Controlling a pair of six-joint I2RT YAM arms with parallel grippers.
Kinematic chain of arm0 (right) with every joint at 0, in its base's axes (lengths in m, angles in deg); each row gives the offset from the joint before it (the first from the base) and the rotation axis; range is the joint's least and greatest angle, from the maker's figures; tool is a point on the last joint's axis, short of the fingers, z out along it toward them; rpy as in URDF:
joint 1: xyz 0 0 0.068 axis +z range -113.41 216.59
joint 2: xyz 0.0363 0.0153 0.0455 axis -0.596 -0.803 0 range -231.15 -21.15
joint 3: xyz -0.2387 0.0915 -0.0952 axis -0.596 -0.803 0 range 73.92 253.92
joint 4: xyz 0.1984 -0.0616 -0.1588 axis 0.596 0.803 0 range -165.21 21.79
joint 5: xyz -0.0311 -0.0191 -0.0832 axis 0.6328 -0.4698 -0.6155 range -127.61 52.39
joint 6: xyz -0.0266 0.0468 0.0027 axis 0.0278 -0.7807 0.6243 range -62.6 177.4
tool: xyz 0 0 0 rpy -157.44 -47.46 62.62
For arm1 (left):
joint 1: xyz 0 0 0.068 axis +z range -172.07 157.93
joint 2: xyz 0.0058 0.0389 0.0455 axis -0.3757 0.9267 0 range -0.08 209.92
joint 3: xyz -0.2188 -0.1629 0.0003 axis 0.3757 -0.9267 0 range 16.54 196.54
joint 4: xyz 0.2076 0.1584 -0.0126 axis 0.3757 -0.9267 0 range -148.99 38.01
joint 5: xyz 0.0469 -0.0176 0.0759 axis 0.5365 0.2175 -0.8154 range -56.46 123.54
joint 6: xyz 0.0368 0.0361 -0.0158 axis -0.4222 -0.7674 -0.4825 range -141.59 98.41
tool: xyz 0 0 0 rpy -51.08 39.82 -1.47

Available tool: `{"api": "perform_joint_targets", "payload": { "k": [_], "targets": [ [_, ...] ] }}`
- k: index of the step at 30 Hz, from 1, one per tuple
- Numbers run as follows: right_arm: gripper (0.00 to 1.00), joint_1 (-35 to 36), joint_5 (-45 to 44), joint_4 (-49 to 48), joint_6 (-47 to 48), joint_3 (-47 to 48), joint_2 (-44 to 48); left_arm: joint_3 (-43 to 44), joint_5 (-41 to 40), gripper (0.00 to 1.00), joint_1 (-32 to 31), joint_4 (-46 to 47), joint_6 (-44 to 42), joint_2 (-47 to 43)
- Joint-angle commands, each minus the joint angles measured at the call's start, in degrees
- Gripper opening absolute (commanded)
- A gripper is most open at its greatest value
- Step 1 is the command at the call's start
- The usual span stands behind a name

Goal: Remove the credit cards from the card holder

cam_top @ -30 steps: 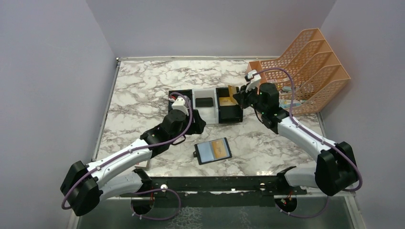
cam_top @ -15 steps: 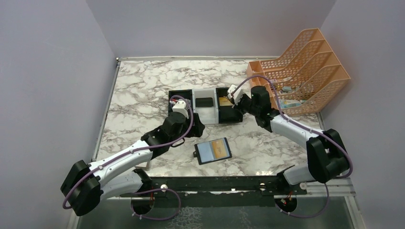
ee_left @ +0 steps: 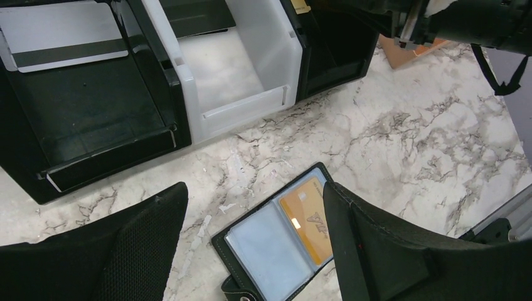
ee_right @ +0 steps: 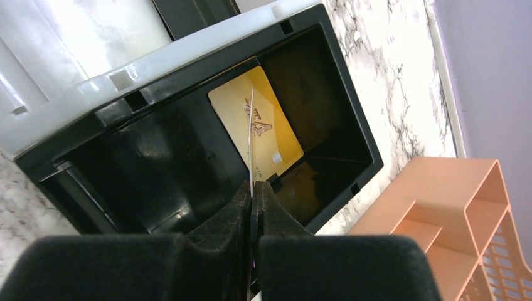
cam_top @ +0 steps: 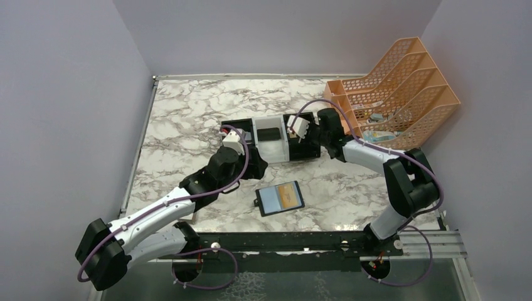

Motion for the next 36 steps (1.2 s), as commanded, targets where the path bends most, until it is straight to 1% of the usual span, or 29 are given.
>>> {"api": "perform_joint_targets", "payload": {
  "k": [1,3,8,17,21,24,28,29,30,31,36],
  "targets": [
    [0.01,0.3,-2.87,0.44,4.48,4.21,-3.77,-0.6,1.01,0.82,0.49,-2.66,-1.26,-2.36],
    [0.01,0.3,-3.64,0.9,5.21,5.38,-4.9,-0.73,0.98,0.82,0.5,-3.07,-1.48,-3.31],
    [0.01,0.3,-0.23,1.53,8.79,6.87,-6.17,-1.45,0.89,0.84,0.75,-2.95,-1.9,-4.83],
    [0.02,0.3,4.82,2.07,13.73,10.53,-10.07,-0.9,1.7,0.84,1.03,-2.71,-2.58,-2.34],
    [0.01,0.3,3.8,1.25,14.67,11.45,-12.59,-1.32,1.22,0.84,1.24,-2.46,-2.53,-2.9],
    [0.01,0.26,2.31,-1.94,14.67,10.85,-13.92,-1.32,0.95,0.84,1.45,-3.04,-2.79,-3.87],
    [0.03,0.3,3.25,1.27,15.94,12.07,-15.38,-1.48,0.46,0.84,1.76,-3.9,-3.07,-4.6],
    [0.07,0.28,4.03,2.55,16.28,12.45,-15.8,-1.55,0.55,0.84,1.81,-4.14,-3.03,-4.69],
    [0.16,0.3,4.76,3.7,16.42,12.86,-15.97,-1.48,0.78,0.84,1.89,-4.42,-3.07,-4.65],
    [0.19,0.28,5.15,4.78,16.42,13.28,-16.16,-1.35,1.27,0.84,1.9,-4.81,-3.09,-4.84],
    [0.2,0.3,4.03,6.62,16.41,13.49,-16.2,-1.69,2.0,0.84,1.95,-5.16,-3.11,-6.77]
  ]
}}
